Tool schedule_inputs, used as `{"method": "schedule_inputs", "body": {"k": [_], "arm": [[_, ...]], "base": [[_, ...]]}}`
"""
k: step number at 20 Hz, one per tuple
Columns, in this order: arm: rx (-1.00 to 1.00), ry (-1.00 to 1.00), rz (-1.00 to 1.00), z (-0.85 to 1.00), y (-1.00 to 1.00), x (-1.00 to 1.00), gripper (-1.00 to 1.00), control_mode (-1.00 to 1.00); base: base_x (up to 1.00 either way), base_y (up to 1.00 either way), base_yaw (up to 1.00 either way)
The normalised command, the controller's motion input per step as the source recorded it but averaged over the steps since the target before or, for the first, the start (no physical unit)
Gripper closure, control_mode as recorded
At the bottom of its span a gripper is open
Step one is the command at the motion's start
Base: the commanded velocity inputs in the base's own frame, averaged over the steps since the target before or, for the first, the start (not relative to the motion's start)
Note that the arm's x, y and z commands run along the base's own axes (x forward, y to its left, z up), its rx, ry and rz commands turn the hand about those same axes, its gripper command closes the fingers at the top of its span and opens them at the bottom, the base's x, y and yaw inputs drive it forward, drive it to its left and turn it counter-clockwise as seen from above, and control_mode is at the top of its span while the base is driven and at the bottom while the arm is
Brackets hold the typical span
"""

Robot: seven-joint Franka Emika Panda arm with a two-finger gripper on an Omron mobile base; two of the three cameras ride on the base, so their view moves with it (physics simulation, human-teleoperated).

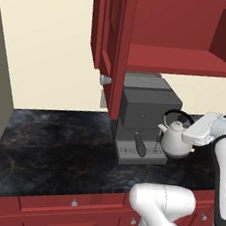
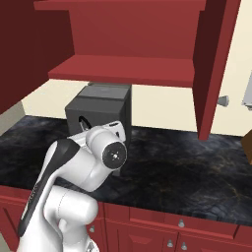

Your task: Open the cabinet, pick the kettle from the cabinet, and place it in the sink.

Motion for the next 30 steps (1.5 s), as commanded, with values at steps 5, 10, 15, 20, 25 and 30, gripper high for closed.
{"method": "schedule_inputs", "body": {"k": [5,10,15,20,25,30], "arm": [[0.00,0.00,0.00,0.00,0.00,0.00,1.00,-1.00],[0.00,0.00,0.00,0.00,0.00,0.00,1.00,-1.00],[0.00,0.00,0.00,0.00,0.00,0.00,1.00,-1.00],[0.00,0.00,0.00,0.00,0.00,0.00,1.00,-1.00],[0.00,0.00,0.00,0.00,0.00,0.00,1.00,1.00],[0.00,0.00,0.00,0.00,0.00,0.00,1.00,1.00]], "base": [[0.00,0.00,0.00],[0.00,0.00,0.00],[0.00,0.00,0.00],[0.00,0.00,0.00],[0.00,0.00,0.00],[0.00,0.00,0.00]]}}
